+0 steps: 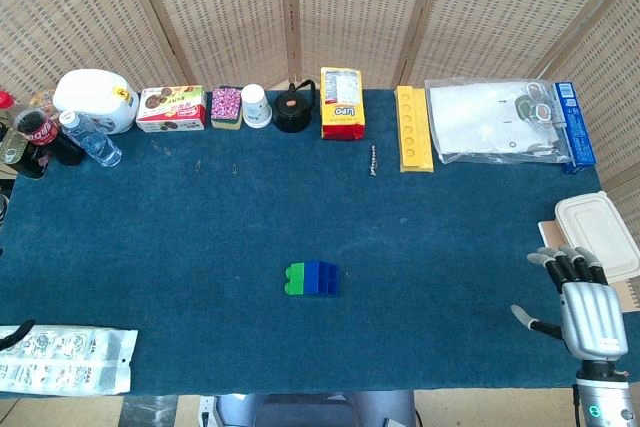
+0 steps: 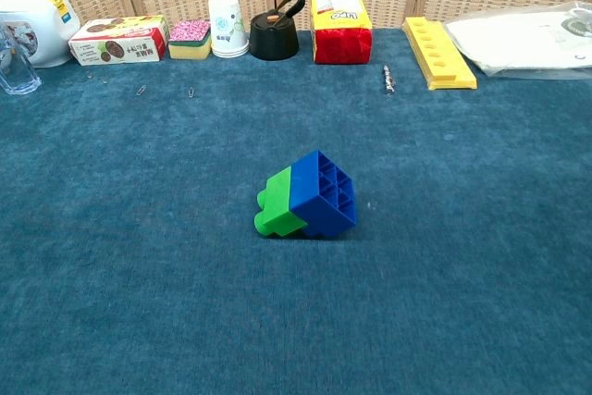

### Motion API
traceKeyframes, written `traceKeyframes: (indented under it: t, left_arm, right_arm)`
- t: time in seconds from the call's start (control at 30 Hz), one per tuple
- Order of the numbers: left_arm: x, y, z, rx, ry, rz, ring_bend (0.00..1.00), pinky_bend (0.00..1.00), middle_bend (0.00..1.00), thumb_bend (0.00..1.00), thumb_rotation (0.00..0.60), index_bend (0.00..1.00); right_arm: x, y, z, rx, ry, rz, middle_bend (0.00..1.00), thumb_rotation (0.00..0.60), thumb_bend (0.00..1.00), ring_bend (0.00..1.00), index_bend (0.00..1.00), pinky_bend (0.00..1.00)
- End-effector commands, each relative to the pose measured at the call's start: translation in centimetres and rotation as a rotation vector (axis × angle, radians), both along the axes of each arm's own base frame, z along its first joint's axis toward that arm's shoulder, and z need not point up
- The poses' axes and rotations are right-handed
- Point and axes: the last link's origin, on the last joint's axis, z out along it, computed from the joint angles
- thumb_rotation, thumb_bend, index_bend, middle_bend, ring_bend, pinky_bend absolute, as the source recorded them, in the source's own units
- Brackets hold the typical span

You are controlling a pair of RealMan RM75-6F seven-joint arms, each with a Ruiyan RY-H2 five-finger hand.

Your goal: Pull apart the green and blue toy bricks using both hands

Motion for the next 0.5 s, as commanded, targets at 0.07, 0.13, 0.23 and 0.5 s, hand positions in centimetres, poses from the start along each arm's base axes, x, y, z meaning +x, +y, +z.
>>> traceKeyframes:
  t: [0.07, 0.13, 0.23, 0.5]
  left_arm:
    - [-0.06, 0.00, -0.05, -0.004, 0.002, 0.005, 0.00, 0.12, 0.07, 0.10, 0.600, 0.12]
    - [-0.11, -0.01, -0.16, -0.009, 0.001, 0.010, 0.00, 0.12, 0.07, 0.10, 0.600, 0.12]
    - [-0.15, -0.13, -0.20, -0.014, 0.000, 0.013, 0.00, 0.12, 0.07, 0.10, 0.600, 0.12]
    - [-0.02, -0.21, -0.11, -0.012, -0.002, 0.005, 0.00, 0.12, 0.07, 0.10, 0.600, 0.12]
  right_arm:
    - [0.07, -0.07, -0.05, 0.002, 0.000, 0.002, 0.27, 0.501, 0.16, 0.20, 0.29, 0.13]
    - [0.05, -0.18, -0.14, 0.004, -0.003, 0.001, 0.27, 0.502, 0.16, 0.20, 0.29, 0.13]
    - [0.02, -0.18, -0.32, 0.010, -0.009, 0.001, 0.27, 0.505, 0.16, 0.20, 0.29, 0.13]
    - [-0.01, -0.07, -0.10, 0.010, -0.022, 0.008, 0.27, 0.502, 0.16, 0.20, 0.29, 0.13]
